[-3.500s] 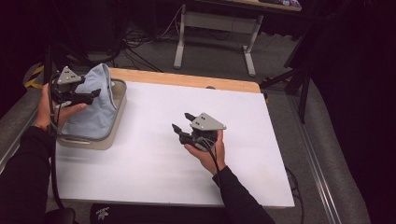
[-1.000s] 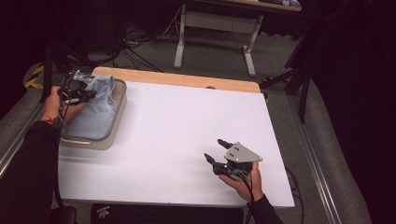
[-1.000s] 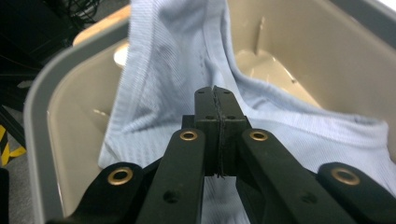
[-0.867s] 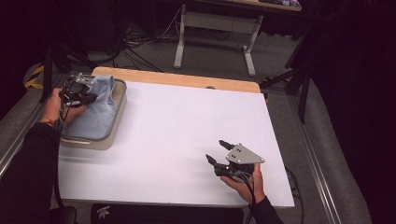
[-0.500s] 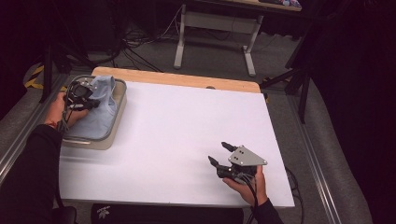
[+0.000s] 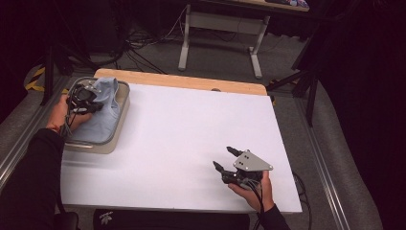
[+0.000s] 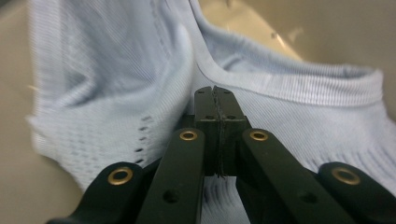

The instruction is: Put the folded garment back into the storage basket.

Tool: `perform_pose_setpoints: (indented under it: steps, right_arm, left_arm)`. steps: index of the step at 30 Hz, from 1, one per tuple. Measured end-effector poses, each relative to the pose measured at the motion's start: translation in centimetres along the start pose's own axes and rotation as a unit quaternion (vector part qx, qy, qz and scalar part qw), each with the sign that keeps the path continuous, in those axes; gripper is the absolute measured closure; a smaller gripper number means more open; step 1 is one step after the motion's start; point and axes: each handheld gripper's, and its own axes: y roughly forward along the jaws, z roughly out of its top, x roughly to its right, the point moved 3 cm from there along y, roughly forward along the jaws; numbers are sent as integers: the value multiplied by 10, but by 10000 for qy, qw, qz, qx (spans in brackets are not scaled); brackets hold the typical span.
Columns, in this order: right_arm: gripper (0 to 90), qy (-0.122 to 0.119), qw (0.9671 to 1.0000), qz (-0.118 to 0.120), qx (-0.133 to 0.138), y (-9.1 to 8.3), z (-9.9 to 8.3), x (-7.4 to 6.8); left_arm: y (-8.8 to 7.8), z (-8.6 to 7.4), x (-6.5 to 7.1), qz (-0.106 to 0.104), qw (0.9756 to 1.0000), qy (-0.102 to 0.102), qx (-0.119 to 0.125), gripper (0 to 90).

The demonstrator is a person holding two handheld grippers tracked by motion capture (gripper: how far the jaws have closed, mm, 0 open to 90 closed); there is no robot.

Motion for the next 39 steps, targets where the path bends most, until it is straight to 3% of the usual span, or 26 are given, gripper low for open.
perform_pose_setpoints:
  steps: [2, 7, 12, 16, 19, 22, 27, 31, 39]
  right_arm:
    - [345, 13, 10000, -5, 14, 0, 0, 0]
    - [346, 0, 10000, 11, 12, 0, 0, -1]
    - [346, 3, 10000, 1, 4, 0, 0, 0]
    - [345, -51, 10000, 2, -13, 0, 0, -1]
    - [344, -61, 10000, 17, -29, 0, 0, -2]
    - [343, -72, 10000, 18, -43, 0, 0, -2]
    - [343, -102, 9999, 33, -62, 1, 0, -2]
    - [342, -114, 9999, 34, -80, 1, 0, -3]
    - [341, -127, 9999, 28, -88, 2, 0, -3]
  left_arm:
    - [-6, 2, -1, 133, 9998, -9, 147, 878]
    - [-19, 1, -1, 218, 9991, -30, 357, 879]
    - [-27, -5, 0, 241, 9989, -24, 396, 885]
    - [-24, -9, 5, 153, 9995, 130, 235, 892]
    - [-12, -8, 15, -31, 9984, 490, -292, 892]
    - [-4, -9, 17, -44, 9965, 610, -579, 892]
    - [4, -8, 17, -160, 9960, 560, -675, 893]
    - [10, -5, 22, -291, 9946, 662, -747, 893]
    - [10, -5, 23, -302, 9948, 658, -716, 893]
